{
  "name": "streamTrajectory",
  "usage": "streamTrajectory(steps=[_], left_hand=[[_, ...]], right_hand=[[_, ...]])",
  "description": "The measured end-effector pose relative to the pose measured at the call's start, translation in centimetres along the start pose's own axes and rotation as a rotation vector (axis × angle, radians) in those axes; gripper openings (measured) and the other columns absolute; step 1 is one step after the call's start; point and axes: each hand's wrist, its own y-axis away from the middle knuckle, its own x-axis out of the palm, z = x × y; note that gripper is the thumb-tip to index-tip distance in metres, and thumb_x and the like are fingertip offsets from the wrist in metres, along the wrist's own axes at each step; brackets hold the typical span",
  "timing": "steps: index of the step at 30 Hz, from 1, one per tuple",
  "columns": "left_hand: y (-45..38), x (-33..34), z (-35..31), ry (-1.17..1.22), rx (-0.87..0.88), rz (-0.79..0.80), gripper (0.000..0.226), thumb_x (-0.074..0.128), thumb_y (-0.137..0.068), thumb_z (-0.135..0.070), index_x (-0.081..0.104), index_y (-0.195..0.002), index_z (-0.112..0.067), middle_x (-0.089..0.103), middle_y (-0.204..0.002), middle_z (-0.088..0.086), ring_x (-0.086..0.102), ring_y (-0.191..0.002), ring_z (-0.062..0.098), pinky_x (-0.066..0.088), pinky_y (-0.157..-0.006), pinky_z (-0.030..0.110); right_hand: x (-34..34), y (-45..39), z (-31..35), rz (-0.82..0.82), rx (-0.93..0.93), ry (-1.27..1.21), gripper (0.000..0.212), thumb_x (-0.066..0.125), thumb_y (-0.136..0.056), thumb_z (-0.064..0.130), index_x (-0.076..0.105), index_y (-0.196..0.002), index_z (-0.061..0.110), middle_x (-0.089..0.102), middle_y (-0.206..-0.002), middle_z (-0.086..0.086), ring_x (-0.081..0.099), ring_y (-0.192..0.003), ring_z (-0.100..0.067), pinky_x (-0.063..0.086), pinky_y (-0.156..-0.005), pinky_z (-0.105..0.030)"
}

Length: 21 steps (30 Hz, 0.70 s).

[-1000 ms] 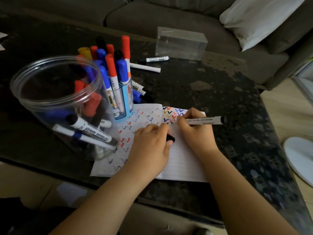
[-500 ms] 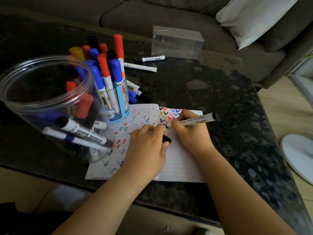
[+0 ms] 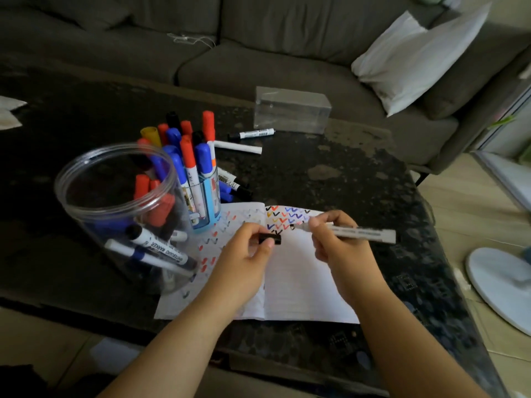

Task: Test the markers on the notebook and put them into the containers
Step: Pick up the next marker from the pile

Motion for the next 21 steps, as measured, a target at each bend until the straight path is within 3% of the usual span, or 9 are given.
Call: streamTrajectory(steps=[4,8,17,21], left_hand=[[1.8,-0.7,-1.4,0.536,-0.174,0.038,0.016,0.053,-0.093,-0.015,0.064,-0.090,-0.025,0.066,-0.089,0.002,0.062,-0.086,0.011,0.053,-0.081,0.028],[4.0,-1.3,-3.5,0.763,-0.196,0.102,0.016,0.048,-0.093,-0.003,0.063,-0.092,-0.009,0.063,-0.074,0.005,0.060,-0.074,0.014,0.055,-0.068,0.023],[9.5,-2.1,-4.9,0.714,-0.054,0.161,0.019,0.050,-0.091,0.000,0.066,-0.089,-0.010,0.070,-0.076,0.002,0.066,-0.074,0.010,0.052,-0.079,0.026],[11.0,-3.1,-5.0,0.350,0.090,0.202,0.015,0.051,-0.094,-0.011,0.064,-0.098,-0.016,0.072,-0.076,-0.002,0.067,-0.079,0.008,0.048,-0.086,0.026]], right_hand=[[-1.0,3.0,2.6,0.013,-0.022,-0.127,0.025,0.047,-0.097,0.016,0.055,-0.084,-0.004,0.051,-0.056,-0.006,0.036,-0.053,-0.014,0.028,-0.050,-0.027],[-1.1,5.6,4.4,0.025,-0.060,-0.123,0.026,0.046,-0.097,0.011,0.049,-0.071,0.007,0.053,-0.052,-0.007,0.038,-0.050,-0.012,0.030,-0.047,-0.022],[-0.9,9.8,6.3,0.092,-0.141,-0.065,0.027,0.051,-0.094,0.015,0.047,-0.069,0.007,0.052,-0.050,-0.003,0.041,-0.049,-0.011,0.033,-0.049,-0.021],[-1.1,11.2,6.7,0.114,-0.186,0.019,0.028,0.059,-0.090,0.016,0.048,-0.068,0.003,0.043,-0.049,-0.002,0.036,-0.046,-0.008,0.033,-0.046,-0.017]])
